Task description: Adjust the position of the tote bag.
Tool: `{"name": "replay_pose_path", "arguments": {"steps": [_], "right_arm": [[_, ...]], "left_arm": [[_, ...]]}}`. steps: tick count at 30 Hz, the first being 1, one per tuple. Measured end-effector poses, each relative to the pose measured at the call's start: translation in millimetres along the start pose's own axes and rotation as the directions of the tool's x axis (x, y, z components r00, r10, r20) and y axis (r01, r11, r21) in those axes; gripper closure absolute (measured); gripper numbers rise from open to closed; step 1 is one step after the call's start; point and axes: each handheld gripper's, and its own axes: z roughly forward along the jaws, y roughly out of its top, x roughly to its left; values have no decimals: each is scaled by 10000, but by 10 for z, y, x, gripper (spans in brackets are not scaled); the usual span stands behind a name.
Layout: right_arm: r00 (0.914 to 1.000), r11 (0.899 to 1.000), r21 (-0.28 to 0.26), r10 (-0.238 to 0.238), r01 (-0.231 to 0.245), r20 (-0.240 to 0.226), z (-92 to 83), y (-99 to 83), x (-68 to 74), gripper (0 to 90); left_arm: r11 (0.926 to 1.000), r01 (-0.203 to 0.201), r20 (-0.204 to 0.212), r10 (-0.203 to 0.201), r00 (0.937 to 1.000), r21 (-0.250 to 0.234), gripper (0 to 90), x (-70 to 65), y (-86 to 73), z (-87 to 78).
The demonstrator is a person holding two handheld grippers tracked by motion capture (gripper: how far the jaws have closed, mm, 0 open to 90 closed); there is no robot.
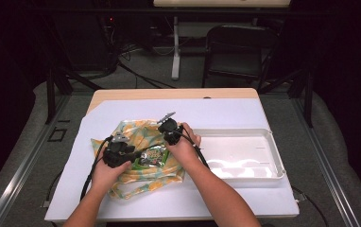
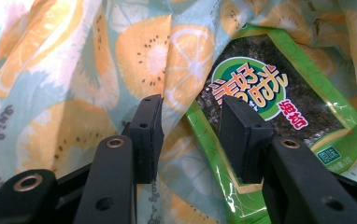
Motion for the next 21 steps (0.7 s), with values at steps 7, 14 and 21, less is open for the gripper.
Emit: {"name": "replay_pose_path", "arguments": {"steps": [7, 14, 21], "right_arm": [[9998, 9996, -262, -147, 143, -157, -133, 10, 43, 804], [9990, 9984, -559, -147, 122, -432, -260, -4, 90, 761], [9965, 9911, -1328, -163, 53, -817, -478, -29, 174, 689]], "left_arm": [[9998, 93, 77, -92, 9999, -153, 587, -2, 7, -22], [9993, 213, 255, -205, 9995, -296, 586, 1, 17, -57], [9981, 298, 398, -276, 9988, -538, 584, -15, 32, -87]]}}
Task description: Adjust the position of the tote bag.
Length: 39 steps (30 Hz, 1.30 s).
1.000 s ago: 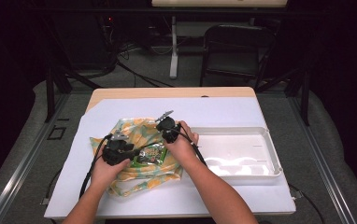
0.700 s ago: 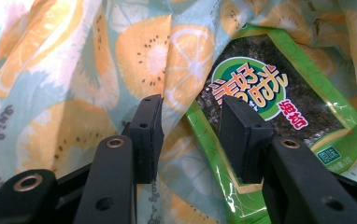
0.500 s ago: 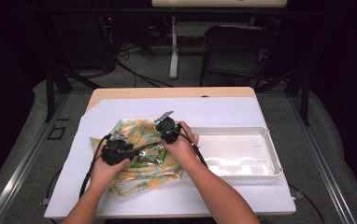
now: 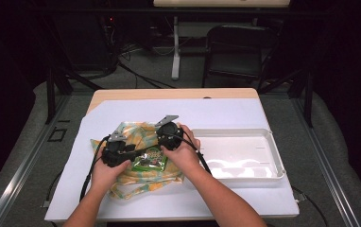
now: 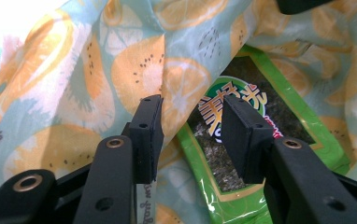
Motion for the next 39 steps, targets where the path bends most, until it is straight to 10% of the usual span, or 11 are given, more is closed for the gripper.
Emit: {"name": "replay_pose_path", "arguments": {"steps": [13, 22, 39], "right_arm": [[9977, 9924, -1229, -48, -36, -674, -385, -297, 314, 679], [9852, 9991, -184, -413, 388, -1665, -356, -646, 536, 727], [9757, 9956, 839, -228, 420, -2178, -207, -1008, 588, 768]], "left_arm": [[10000, -42, 45, 42, 10000, -57, 579, -60, 1, -21], [10000, -50, 113, 50, 9999, 25, 570, -100, -6, 1], [9998, -165, 200, 164, 9997, 69, 524, -197, -30, 48]]}}
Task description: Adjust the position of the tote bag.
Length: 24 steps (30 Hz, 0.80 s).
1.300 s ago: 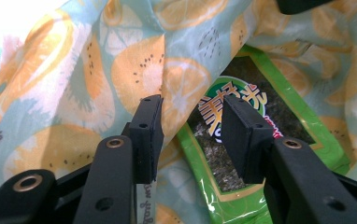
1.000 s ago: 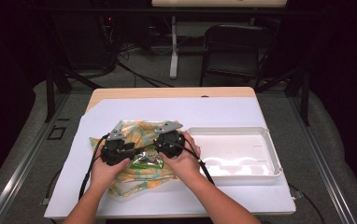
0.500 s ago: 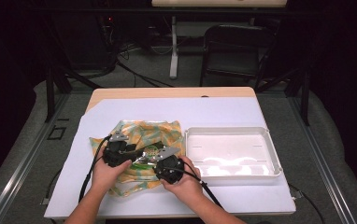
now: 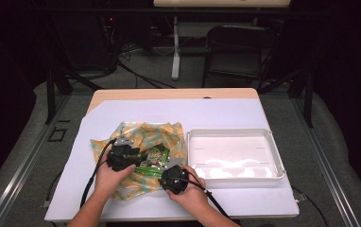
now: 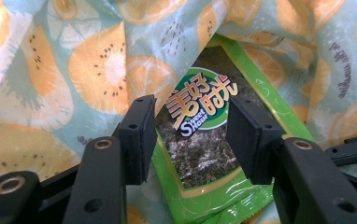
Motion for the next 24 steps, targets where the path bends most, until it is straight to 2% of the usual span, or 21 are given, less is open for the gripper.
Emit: {"name": "replay_pose_path", "arguments": {"steps": [7, 10, 15, 18, 24], "right_arm": [[10000, 10000, -47, -10, 11, 62, 6, -15, 3, 770], [10000, 9999, -117, 42, -41, 64, 3, -29, 1, 770], [9999, 9995, -281, 120, -117, 111, 1, -50, 10, 763], [9998, 9995, -299, 142, -138, 125, -16, -49, 13, 743], [9994, 9970, -709, 322, -315, 84, -71, -39, 1, 726]], "left_arm": [[10000, -53, 58, 53, 10000, -71, 517, 0, 17, -71], [9995, 52, 54, -51, 10000, -302, 516, -15, 22, -102], [9987, 175, 270, -162, 9995, -477, 516, -57, 41, -152], [9993, 106, 343, -94, 9994, -370, 517, -92, 46, -146], [9999, 15, 374, -10, 9993, -134, 517, -122, 40, -112]]}}
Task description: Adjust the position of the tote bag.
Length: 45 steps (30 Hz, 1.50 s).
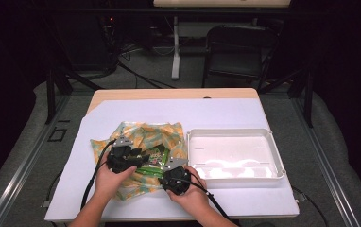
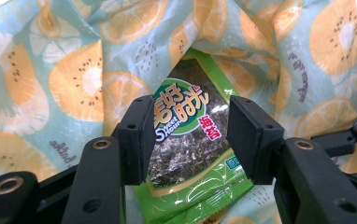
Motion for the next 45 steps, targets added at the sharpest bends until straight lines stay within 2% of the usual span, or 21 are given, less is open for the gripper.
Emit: {"name": "replay_pose_path", "arguments": {"steps": [6, 9, 12, 13, 15, 16, 18, 19, 23, 26, 32, 40, 43, 45], "right_arm": [[9992, 9983, -425, 397, -399, -57, -51, 40, -40, 669], [9980, 9957, -671, 629, -633, -78, -59, 88, -67, 637], [9968, 9934, -815, 795, -802, -110, -50, 147, -90, 604], [9960, 9926, -827, 891, -894, -64, -40, 171, -101, 594], [9940, 9905, -830, 1093, -1095, -72, -23, 214, -131, 586], [9937, 9901, -849, 1120, -1120, -42, -10, 231, -149, 586], [9925, 9897, -758, 1223, -1217, 32, 14, 257, -174, 580], [9925, 9902, -695, 1223, -1215, 77, 31, 264, -192, 580], [9916, 9906, -470, 1289, -1282, 109, 68, 263, -231, 580], [9913, 9905, -455, 1305, -1297, 155, 91, 261, -246, 580], [9898, 9888, -518, 1410, -1397, 214, 125, 251, -254, 567], [9874, 9871, -345, 1568, -1561, 197, 138, 254, -274, 573], [9840, 9832, -445, 1776, -1768, 161, 150, 252, -280, 580], [9842, 9839, -303, 1765, -1760, 136, 145, 254, -296, 587]], "left_arm": [[10000, 8, -24, -8, 10000, 40, 512, -24, -16, 54], [9997, 41, -17, -40, 10000, 261, 488, -14, -24, 75], [9991, 90, -201, -81, 9998, 425, 472, 11, -44, 117], [9984, 171, -243, -158, 9996, 546, 470, 24, -52, 123], [9972, 563, -176, -555, 9983, 486, 464, 50, -80, 140], [9967, 633, -211, -623, 9978, 503, 461, 68, -91, 148], [9955, 783, -281, -769, 9966, 531, 456, 102, -116, 161], [9946, 857, -180, -848, 9962, 577, 456, 114, -123, 158], [9949, 900, -205, -891, 9958, 456, 451, 110, -134, 162], [9942, 988, -150, -982, 9951, 434, 449, 111, -149, 149], [9945, 995, -348, -984, 9945, 325, 446, 113, -164, 109], [9905, 1244, -386, -1222, 9918, 583, 444, 147, -212, 136], [9900, 1224, -319, -1204, 9922, 699, 449, 141, -222, 153], [9901, 1225, -332, -1205, 9922, 686, 449, 132, -222, 154]]}}
